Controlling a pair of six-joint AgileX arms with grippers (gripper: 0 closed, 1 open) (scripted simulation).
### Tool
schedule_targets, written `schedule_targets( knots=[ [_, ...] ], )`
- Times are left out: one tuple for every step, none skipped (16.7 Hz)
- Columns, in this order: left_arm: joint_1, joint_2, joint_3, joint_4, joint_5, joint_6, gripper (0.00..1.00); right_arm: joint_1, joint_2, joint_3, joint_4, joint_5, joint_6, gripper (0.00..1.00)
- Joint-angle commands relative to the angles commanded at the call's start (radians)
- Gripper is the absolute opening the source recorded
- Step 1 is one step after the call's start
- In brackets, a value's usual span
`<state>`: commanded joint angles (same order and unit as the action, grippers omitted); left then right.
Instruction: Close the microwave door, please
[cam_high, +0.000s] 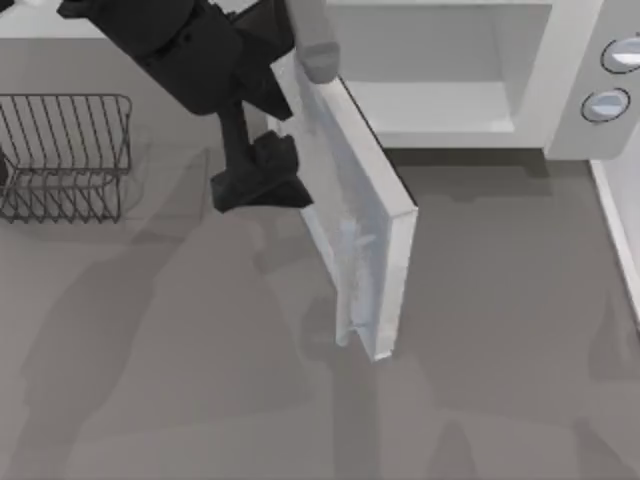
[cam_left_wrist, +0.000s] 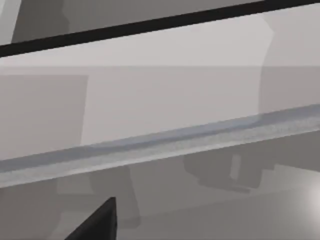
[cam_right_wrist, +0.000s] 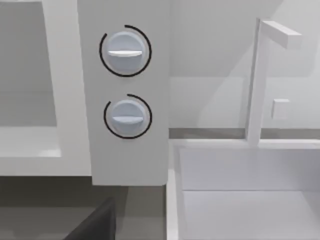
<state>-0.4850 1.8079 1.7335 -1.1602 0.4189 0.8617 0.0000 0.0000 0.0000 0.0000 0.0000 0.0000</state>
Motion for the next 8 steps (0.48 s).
schedule_targets(
  knots=[
    [0.0, 0.0, 0.0, 0.0, 0.0, 0.0, 0.85, 0.0, 0.0, 0.0, 0.0, 0.0, 0.0, 1.0],
    [0.0, 0.0, 0.0, 0.0, 0.0, 0.0, 0.77, 0.0, 0.0, 0.0, 0.0, 0.0, 0.0, 1.0],
    [0.0, 0.0, 0.0, 0.0, 0.0, 0.0, 0.7, 0.0, 0.0, 0.0, 0.0, 0.0, 0.0, 1.0],
    [0.0, 0.0, 0.0, 0.0, 0.0, 0.0, 0.62, 0.0, 0.0, 0.0, 0.0, 0.0, 0.0, 1.0],
    [0.0, 0.0, 0.0, 0.0, 0.0, 0.0, 0.55, 0.0, 0.0, 0.0, 0.0, 0.0, 0.0, 1.0],
    [0.0, 0.0, 0.0, 0.0, 0.0, 0.0, 0.47, 0.0, 0.0, 0.0, 0.0, 0.0, 0.0, 1.0],
    [0.0, 0.0, 0.0, 0.0, 0.0, 0.0, 0.4, 0.0, 0.0, 0.0, 0.0, 0.0, 0.0, 1.0],
    [0.0, 0.0, 0.0, 0.0, 0.0, 0.0, 0.32, 0.0, 0.0, 0.0, 0.0, 0.0, 0.0, 1.0]
  ],
)
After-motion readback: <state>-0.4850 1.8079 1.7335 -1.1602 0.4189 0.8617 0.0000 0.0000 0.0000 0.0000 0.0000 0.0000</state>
